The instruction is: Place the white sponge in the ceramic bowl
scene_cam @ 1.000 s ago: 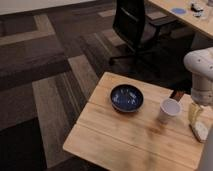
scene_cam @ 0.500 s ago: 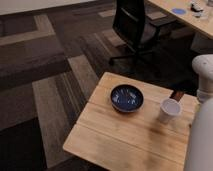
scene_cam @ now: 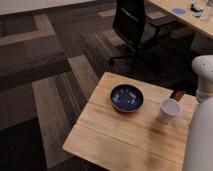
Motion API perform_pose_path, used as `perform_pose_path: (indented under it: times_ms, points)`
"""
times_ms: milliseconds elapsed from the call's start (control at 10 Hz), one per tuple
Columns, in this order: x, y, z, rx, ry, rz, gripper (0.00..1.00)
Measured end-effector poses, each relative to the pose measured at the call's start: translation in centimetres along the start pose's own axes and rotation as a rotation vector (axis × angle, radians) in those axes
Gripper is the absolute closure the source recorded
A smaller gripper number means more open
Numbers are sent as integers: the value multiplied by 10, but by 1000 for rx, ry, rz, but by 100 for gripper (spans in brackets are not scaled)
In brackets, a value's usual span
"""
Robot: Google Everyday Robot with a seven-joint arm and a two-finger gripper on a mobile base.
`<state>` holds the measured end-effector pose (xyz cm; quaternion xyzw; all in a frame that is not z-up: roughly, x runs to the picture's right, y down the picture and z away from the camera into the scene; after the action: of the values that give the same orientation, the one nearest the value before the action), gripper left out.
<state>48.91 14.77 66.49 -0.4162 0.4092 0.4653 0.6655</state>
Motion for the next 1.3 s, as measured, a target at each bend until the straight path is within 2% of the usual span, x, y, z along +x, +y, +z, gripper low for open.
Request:
perform_pose_path:
  times_ms: [200, 400, 500, 600, 700, 900, 1300]
  points:
    - [-3, 0, -1, 5, -7, -3, 35]
    - [-31, -15, -22, 94, -194, -43, 35]
    - [-33, -19, -30, 121, -253, -54, 35]
    - [-29, -18, -34, 130, -296, -63, 35]
    - [-20, -13, -25, 103, -305, -72, 35]
    - [-11, -11, 3, -4, -267, -58, 35]
    - [-20, -28, 16, -49, -266, -61, 35]
